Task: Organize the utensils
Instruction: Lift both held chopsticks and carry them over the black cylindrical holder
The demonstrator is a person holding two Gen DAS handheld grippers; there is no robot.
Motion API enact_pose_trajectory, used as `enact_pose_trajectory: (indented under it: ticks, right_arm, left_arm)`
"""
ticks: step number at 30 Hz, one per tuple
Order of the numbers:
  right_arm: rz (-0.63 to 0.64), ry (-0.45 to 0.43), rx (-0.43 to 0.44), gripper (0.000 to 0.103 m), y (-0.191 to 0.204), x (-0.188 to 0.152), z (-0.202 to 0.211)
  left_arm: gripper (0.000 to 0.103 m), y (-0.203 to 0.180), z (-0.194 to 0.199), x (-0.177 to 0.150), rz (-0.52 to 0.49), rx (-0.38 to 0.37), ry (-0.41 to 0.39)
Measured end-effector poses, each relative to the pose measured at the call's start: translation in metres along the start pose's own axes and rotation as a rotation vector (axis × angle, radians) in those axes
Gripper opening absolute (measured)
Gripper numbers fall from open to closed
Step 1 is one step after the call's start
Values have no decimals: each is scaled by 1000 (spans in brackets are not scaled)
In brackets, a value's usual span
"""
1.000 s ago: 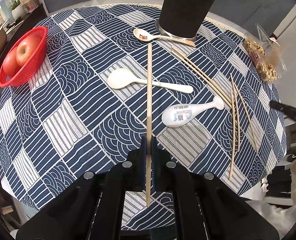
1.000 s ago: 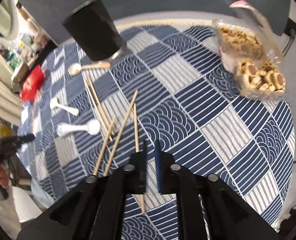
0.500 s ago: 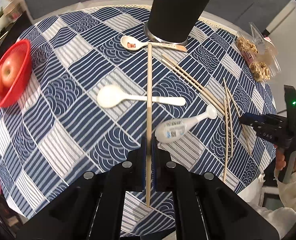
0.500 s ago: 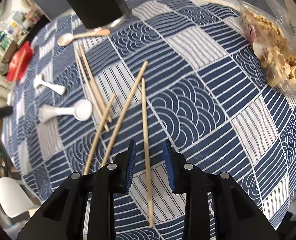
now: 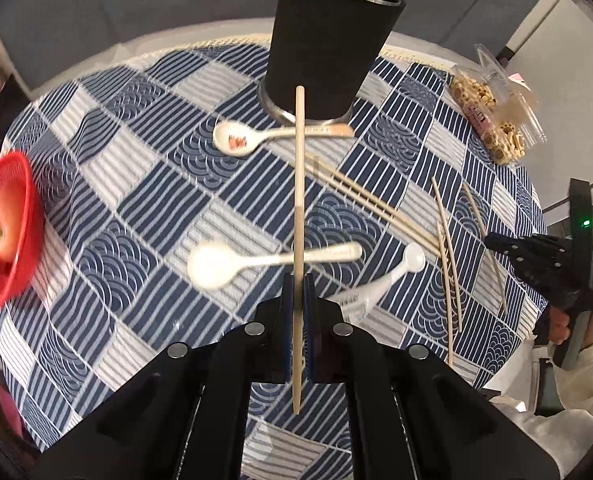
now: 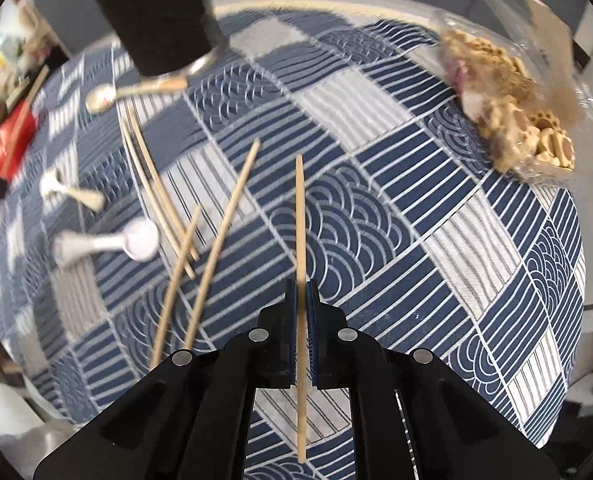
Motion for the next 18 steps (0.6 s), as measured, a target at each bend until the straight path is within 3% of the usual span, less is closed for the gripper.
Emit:
enact_pose_trajectory:
  ticks: [6,10,15,18]
  right_arm:
    - [-68,-82,7,5,-10,16,25]
    - [-98,-156,27,5,-4,30,43]
    - [-126,-351,87,5,7,65,83]
    - [-111,-411,140,5,16,83,101]
  left_arm:
    - [5,1,3,16,-24,-32,-27]
    - [5,4,7,28,-51,-11,-76]
    - [5,-5,38,42,-56,-61,-194]
    - [5,-15,54,54,-74,-94,-237]
Point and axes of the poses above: each gripper's, at about its wrist camera, not at the fingertips, and z roughly against the way its jaws point, y to its left, x to its top, the point moved 9 cm from there along -z, roughly the way its jaws point, and after that the axes turned 11 degrees about z, right-handed, at the moved point
